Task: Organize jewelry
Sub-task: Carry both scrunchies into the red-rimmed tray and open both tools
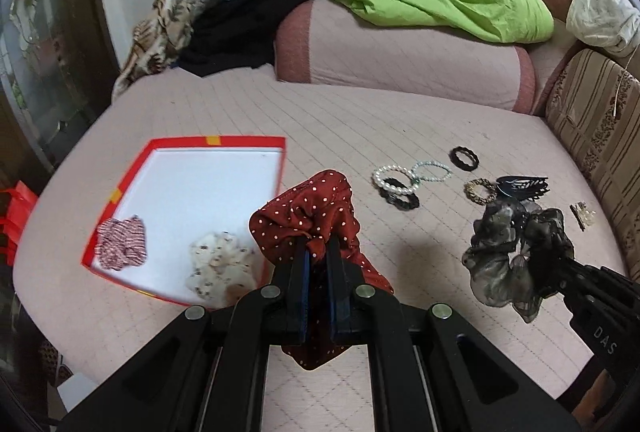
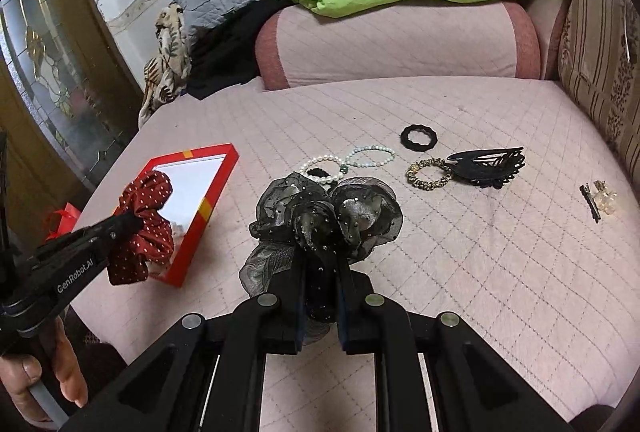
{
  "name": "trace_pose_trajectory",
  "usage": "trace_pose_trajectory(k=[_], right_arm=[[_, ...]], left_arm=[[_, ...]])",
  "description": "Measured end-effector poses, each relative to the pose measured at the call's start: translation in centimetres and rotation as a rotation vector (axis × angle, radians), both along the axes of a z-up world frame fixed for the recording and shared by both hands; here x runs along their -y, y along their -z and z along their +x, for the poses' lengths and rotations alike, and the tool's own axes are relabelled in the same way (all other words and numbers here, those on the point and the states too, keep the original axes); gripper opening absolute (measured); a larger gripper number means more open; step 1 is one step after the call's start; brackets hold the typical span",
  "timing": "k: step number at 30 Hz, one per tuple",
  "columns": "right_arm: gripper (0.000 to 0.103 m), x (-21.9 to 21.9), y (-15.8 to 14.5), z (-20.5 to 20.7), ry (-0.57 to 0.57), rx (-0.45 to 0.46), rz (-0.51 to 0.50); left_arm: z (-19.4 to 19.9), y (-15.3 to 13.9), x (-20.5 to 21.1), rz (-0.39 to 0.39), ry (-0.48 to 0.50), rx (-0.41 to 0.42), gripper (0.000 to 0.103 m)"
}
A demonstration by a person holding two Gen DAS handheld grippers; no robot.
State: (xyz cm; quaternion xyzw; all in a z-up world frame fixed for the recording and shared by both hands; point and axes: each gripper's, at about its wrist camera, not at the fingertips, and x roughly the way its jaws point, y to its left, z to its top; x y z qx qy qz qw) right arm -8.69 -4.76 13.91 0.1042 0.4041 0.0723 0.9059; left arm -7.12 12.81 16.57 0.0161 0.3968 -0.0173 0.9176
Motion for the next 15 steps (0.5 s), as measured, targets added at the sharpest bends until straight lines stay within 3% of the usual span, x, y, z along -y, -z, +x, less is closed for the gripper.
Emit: trace_pose_trajectory(k=[15], right_arm=[[0.013,-5.4,-0.4,-0.8,-0.075,-0.023,-0.062]], left_arm=[[-0.3,1.0,-5.8,-0.034,-0.066,0.005,0.008]])
